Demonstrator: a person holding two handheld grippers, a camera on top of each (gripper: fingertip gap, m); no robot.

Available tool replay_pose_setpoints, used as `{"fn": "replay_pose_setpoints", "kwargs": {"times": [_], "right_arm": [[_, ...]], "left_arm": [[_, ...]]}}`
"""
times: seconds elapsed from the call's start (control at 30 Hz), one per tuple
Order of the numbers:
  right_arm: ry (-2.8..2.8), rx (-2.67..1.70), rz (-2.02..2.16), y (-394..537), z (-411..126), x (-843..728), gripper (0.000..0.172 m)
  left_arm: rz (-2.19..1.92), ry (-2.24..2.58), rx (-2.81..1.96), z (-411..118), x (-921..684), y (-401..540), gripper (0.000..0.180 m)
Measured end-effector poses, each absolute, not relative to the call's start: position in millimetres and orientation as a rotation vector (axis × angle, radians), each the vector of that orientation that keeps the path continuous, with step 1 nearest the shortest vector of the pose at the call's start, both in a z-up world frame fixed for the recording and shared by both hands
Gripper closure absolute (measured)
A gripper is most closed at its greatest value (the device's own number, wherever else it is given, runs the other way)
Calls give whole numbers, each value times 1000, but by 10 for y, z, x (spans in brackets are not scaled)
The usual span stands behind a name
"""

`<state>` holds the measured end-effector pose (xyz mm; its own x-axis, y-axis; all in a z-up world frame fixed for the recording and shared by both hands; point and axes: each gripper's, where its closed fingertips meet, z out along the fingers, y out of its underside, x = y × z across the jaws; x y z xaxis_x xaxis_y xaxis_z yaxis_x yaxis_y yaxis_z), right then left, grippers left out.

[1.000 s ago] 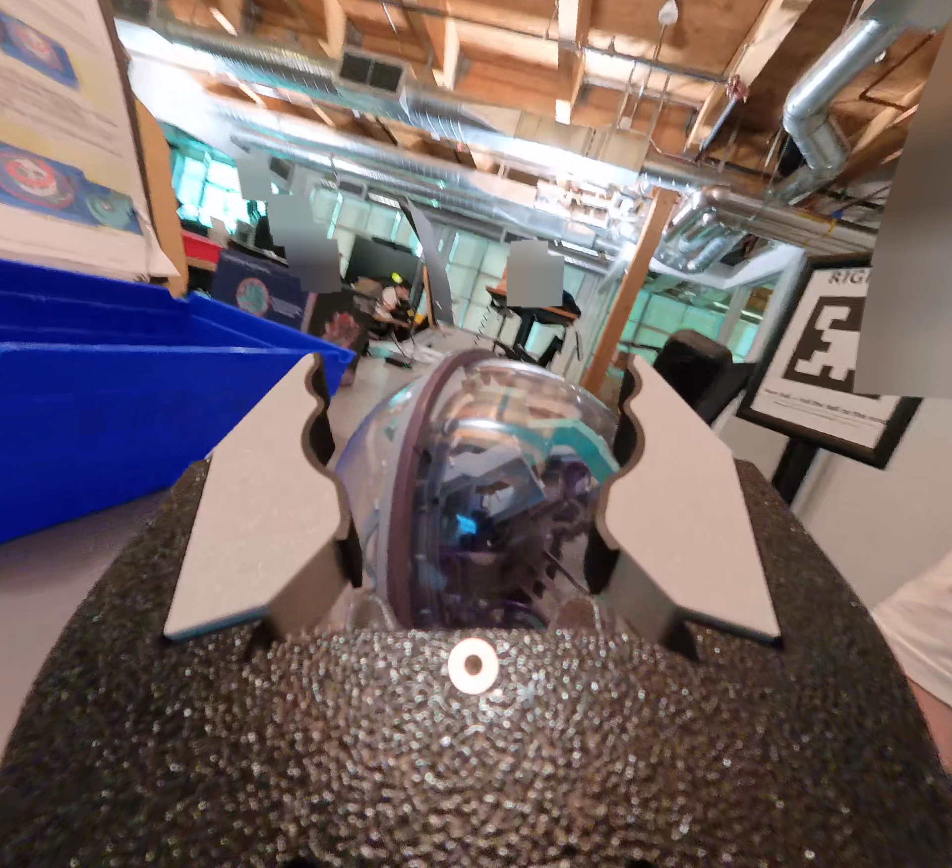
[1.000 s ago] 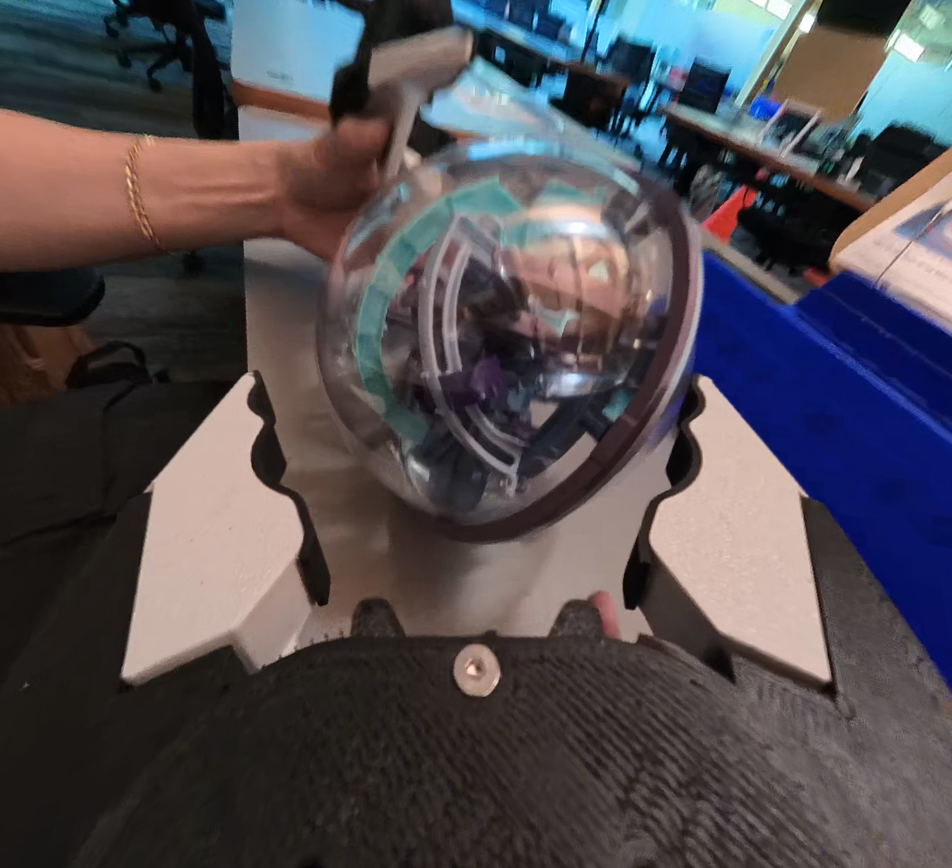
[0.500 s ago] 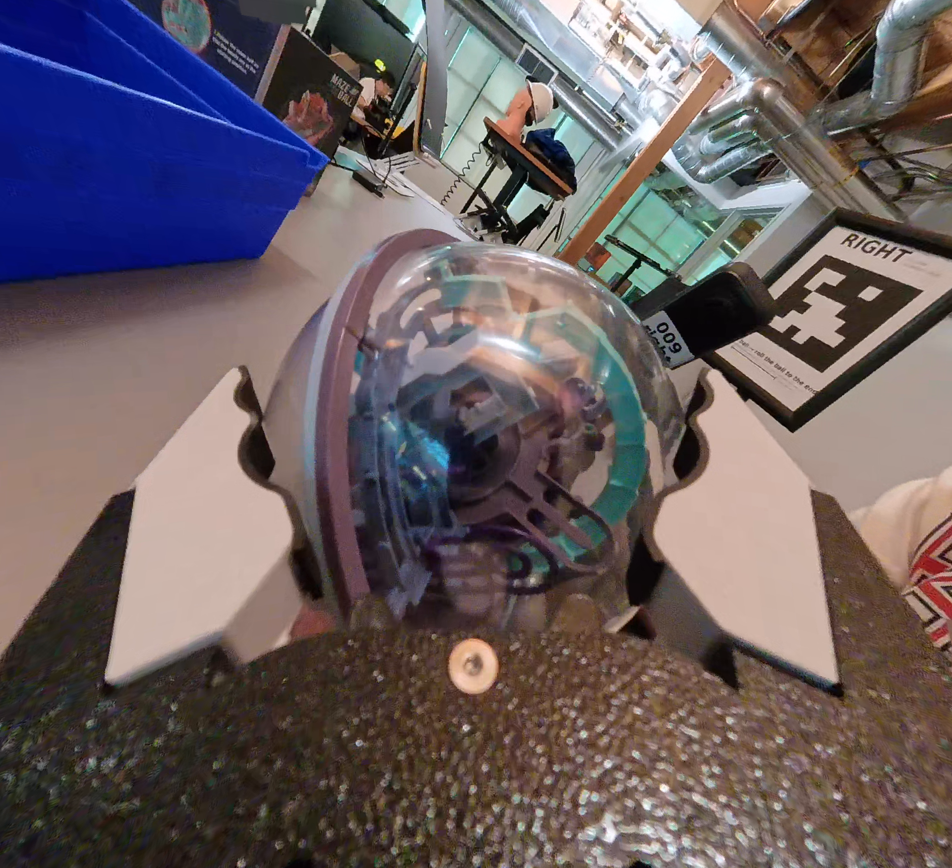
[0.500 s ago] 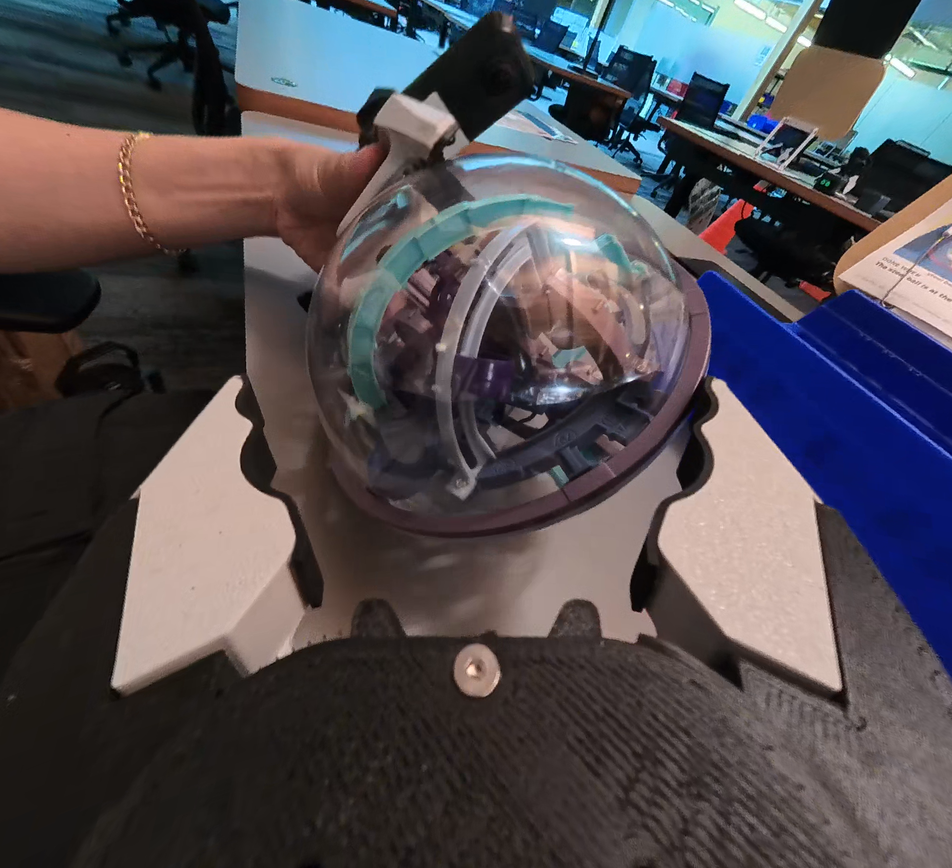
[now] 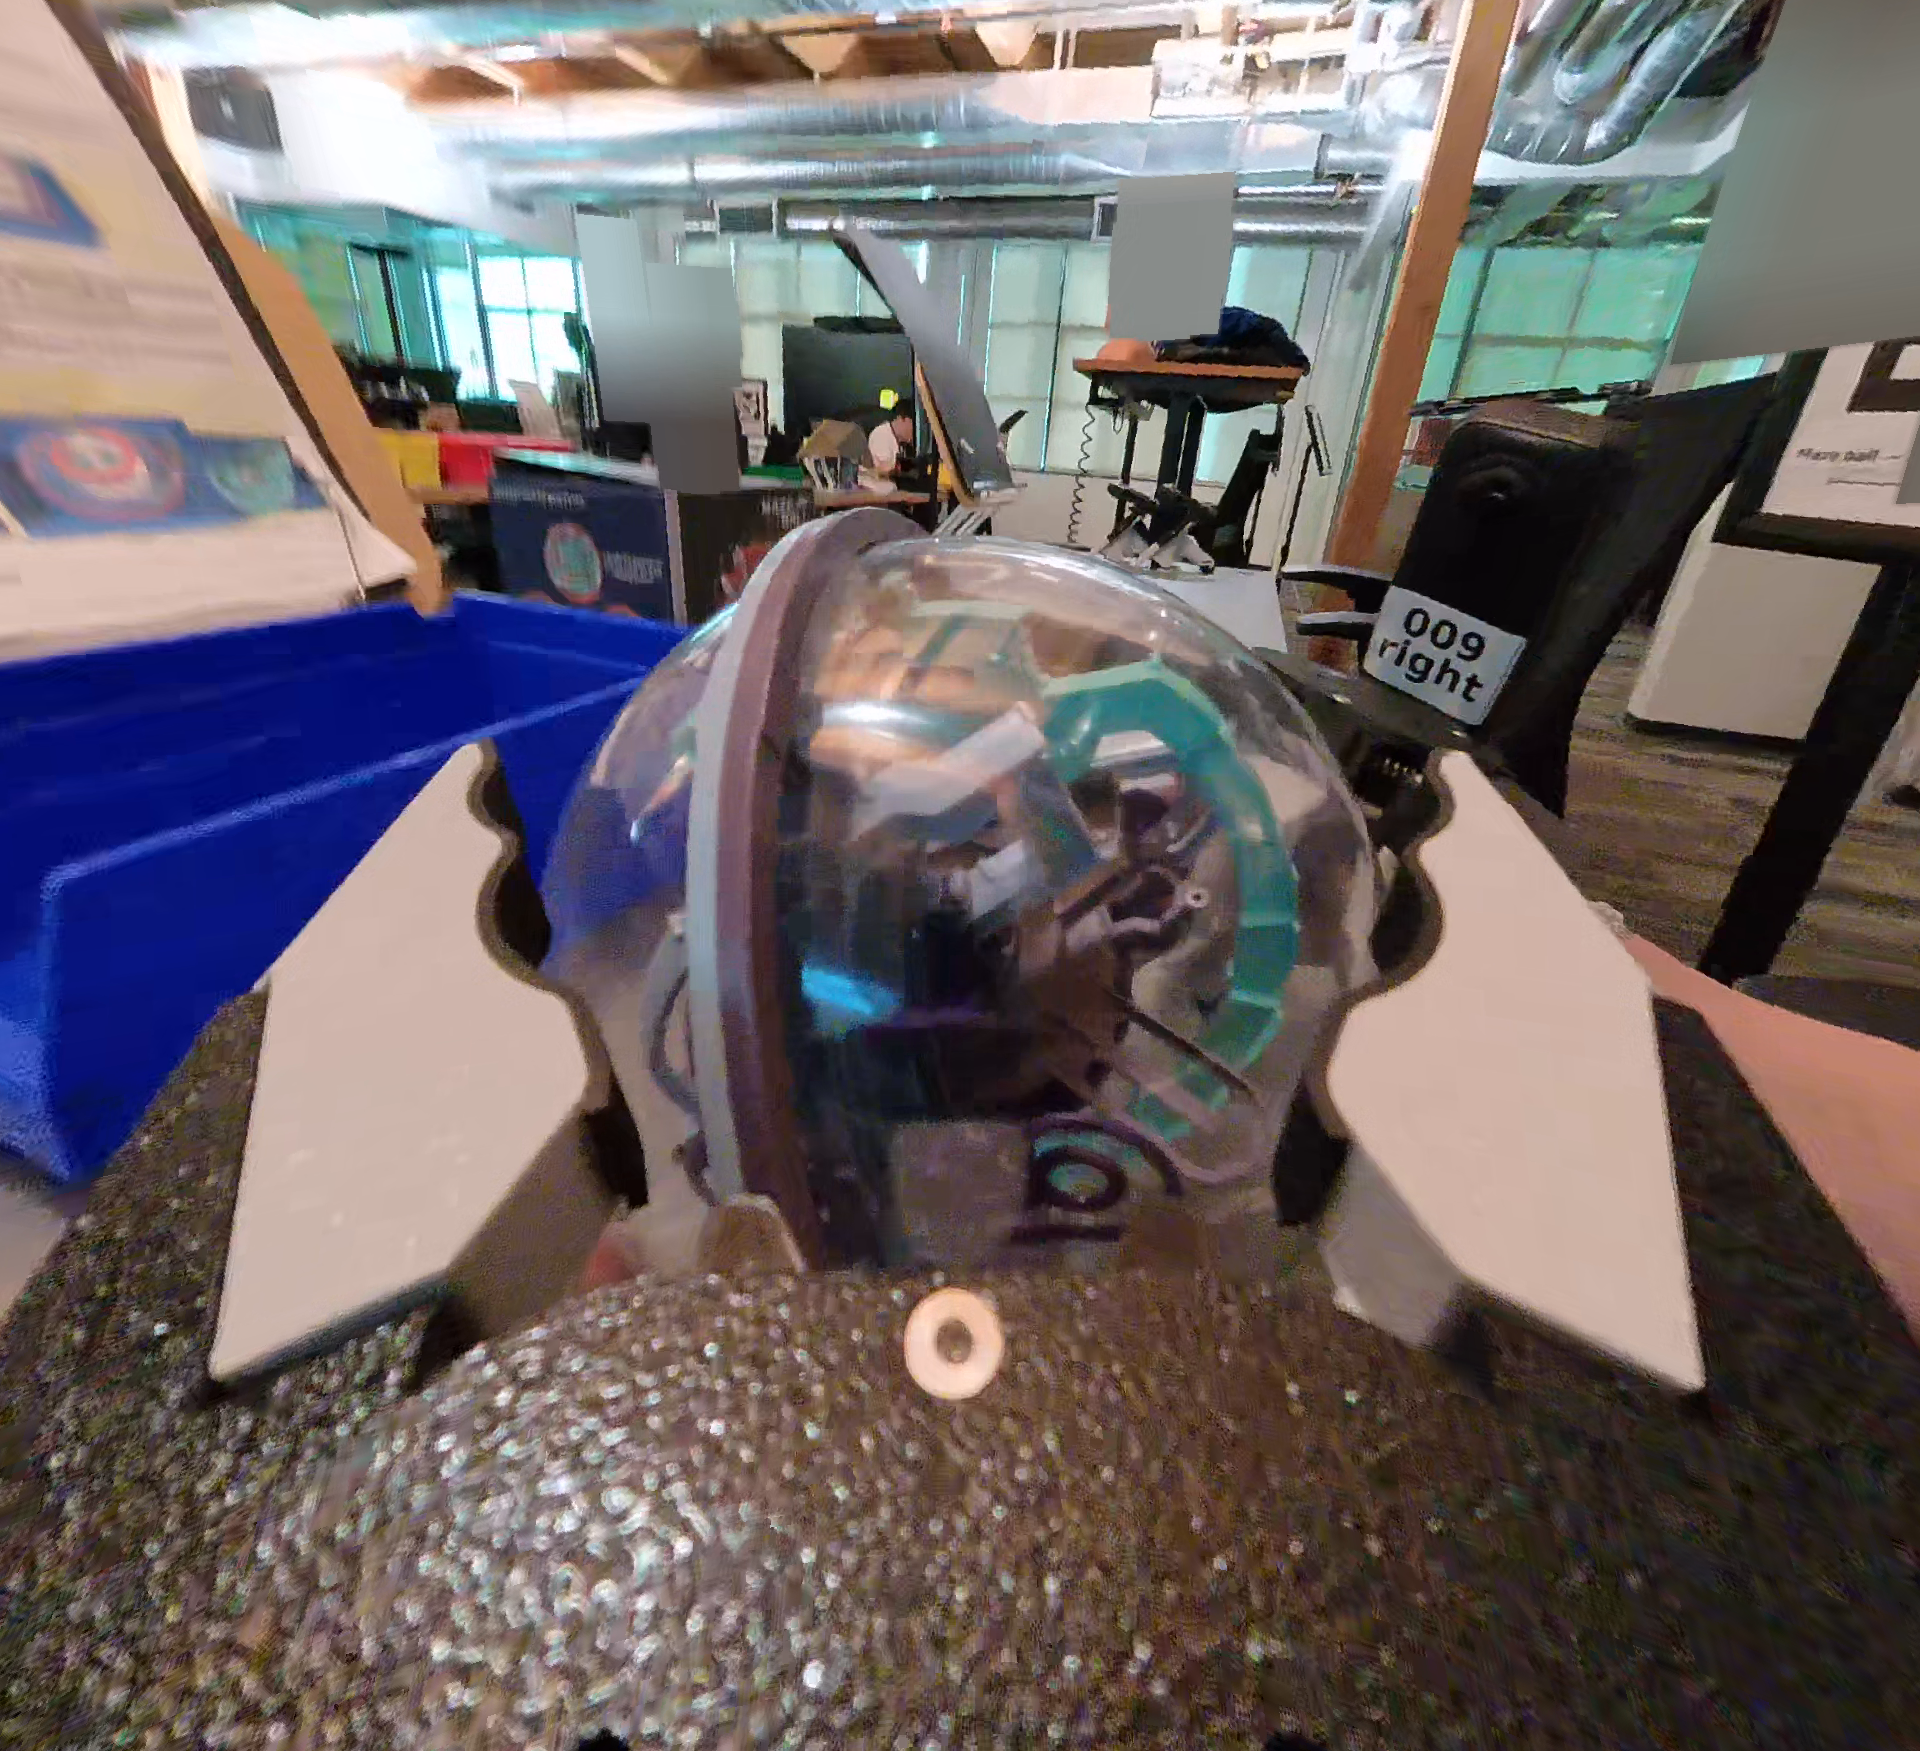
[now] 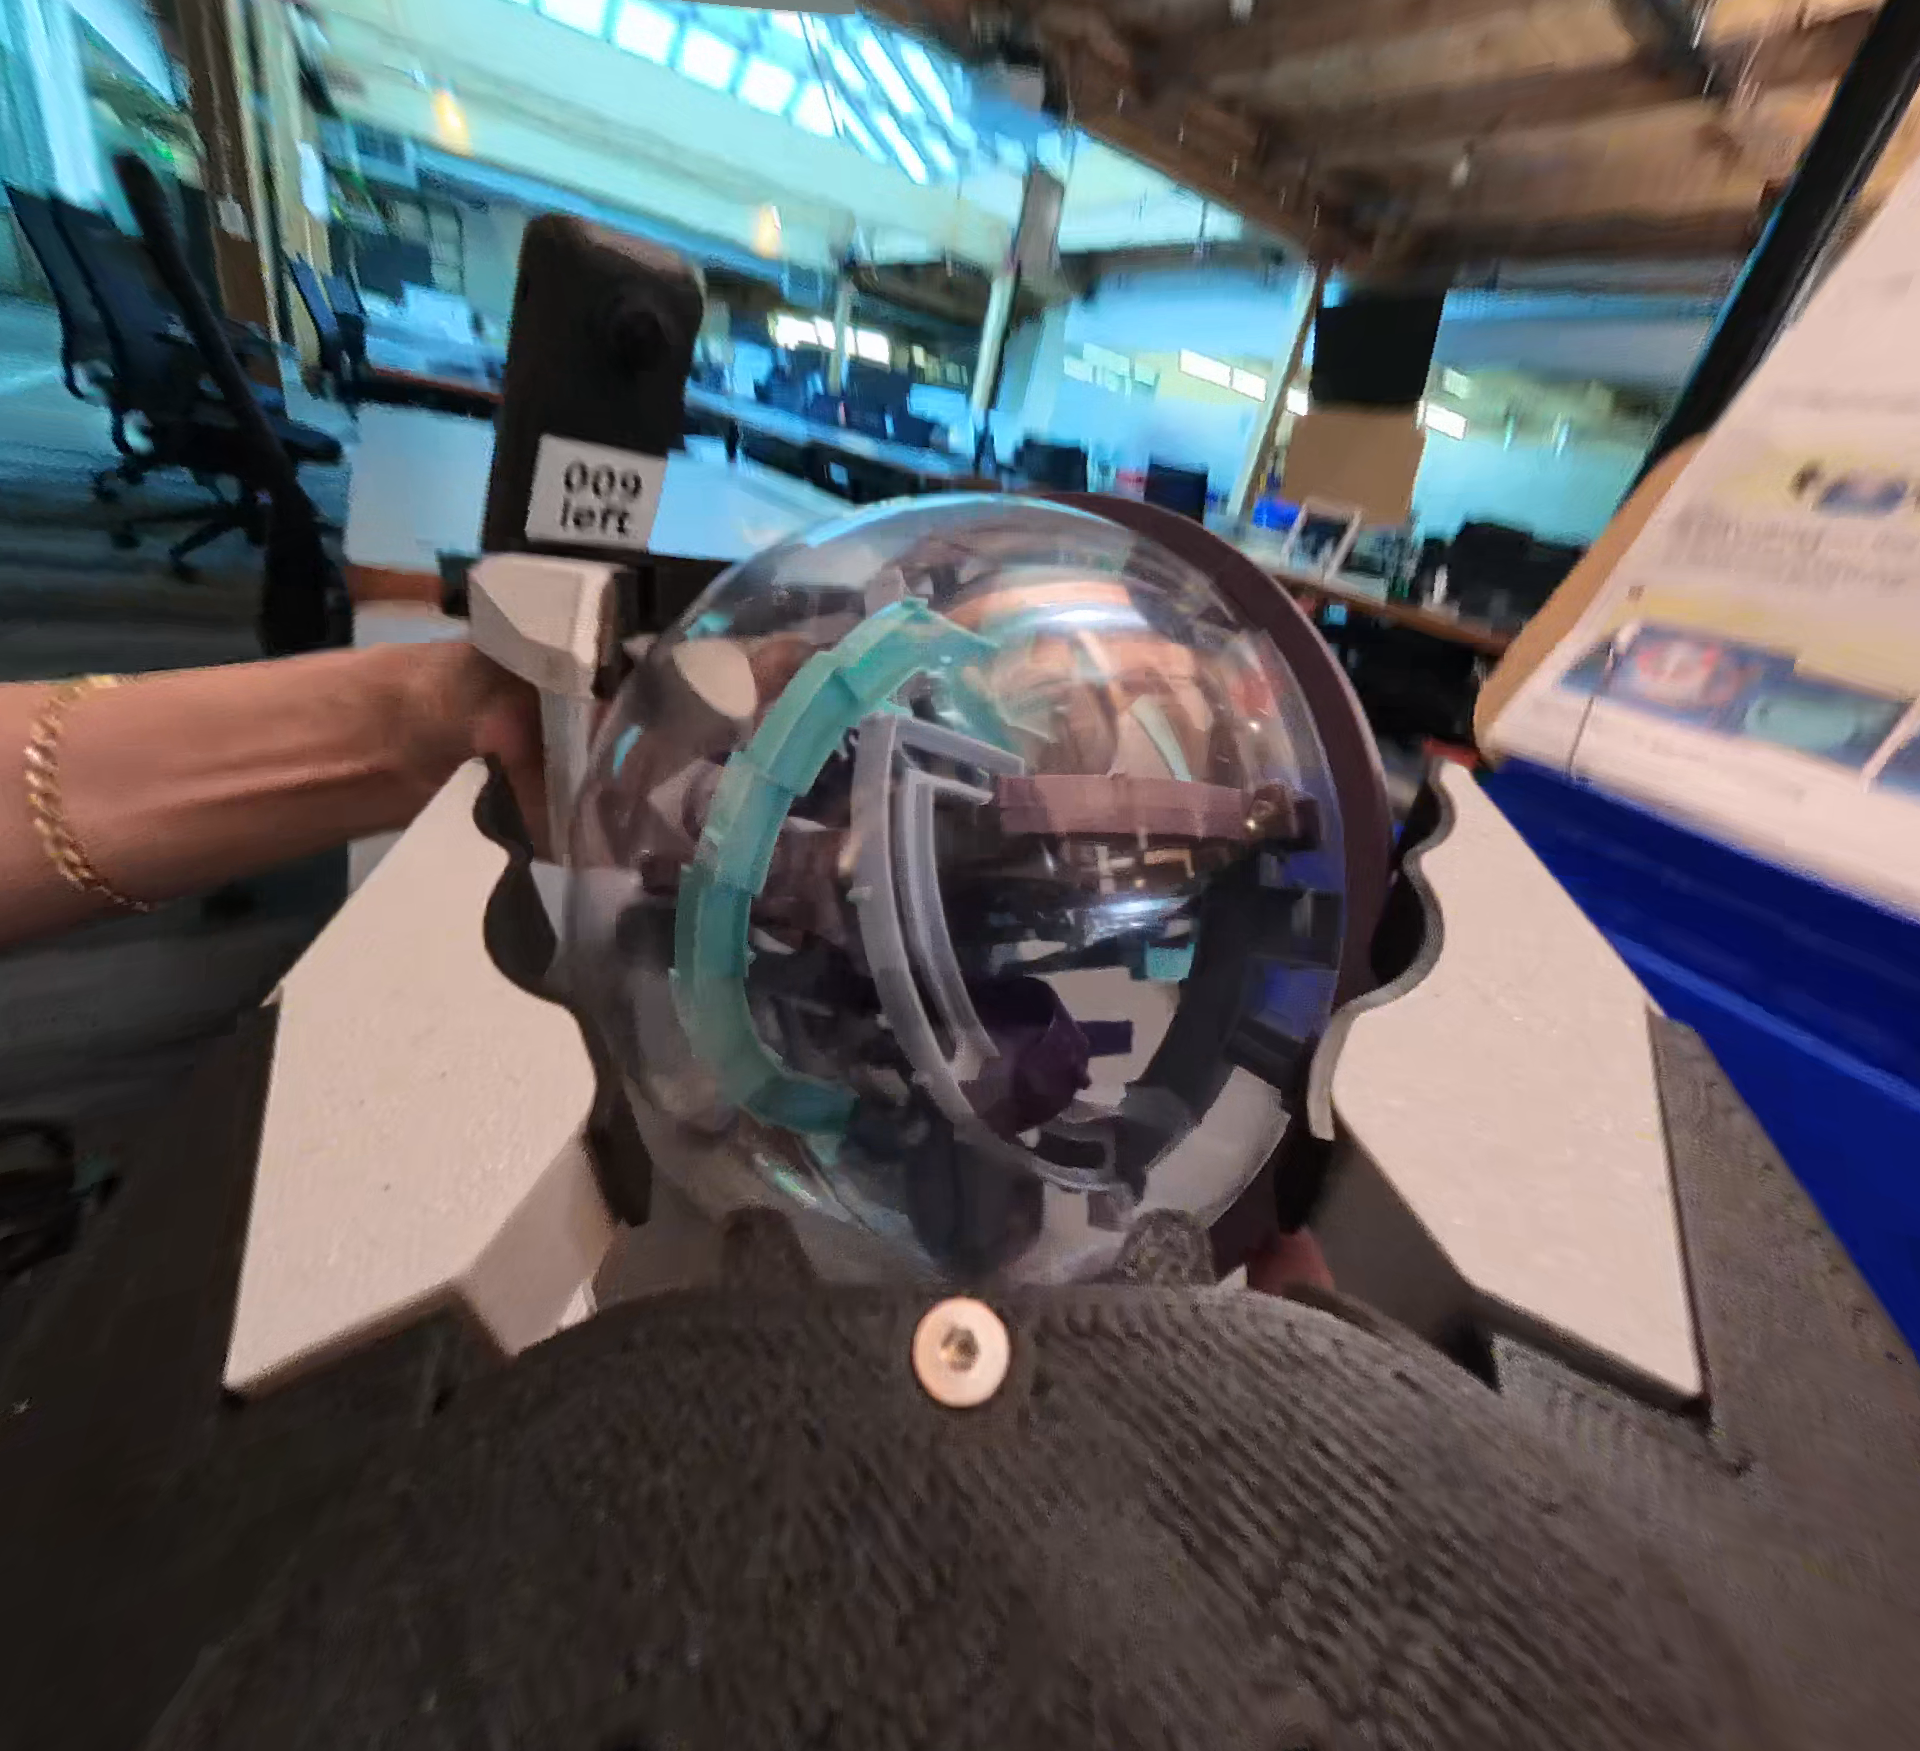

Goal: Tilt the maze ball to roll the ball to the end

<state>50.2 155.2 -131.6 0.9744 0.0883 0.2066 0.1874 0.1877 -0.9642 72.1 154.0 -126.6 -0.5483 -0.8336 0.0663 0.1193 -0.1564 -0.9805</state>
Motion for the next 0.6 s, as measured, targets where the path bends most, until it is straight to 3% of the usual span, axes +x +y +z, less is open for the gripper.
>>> {"fn": "replay_pose_setpoints", "kwargs": {"times": [0.03,0.3,0.6], "right_arm": [[-252,-1314,-55,1522,-1184,426,14],[-357,-948,-16,1280,-572,-114,14],[-252,-945,127,1334,-530,-95,14]], "left_arm": [[-1767,1404,-769,-1151,654,1555,23],[-1678,1255,-325,-368,18,1521,23],[-1749,1179,-568,-56,-17,1662,27]]}}
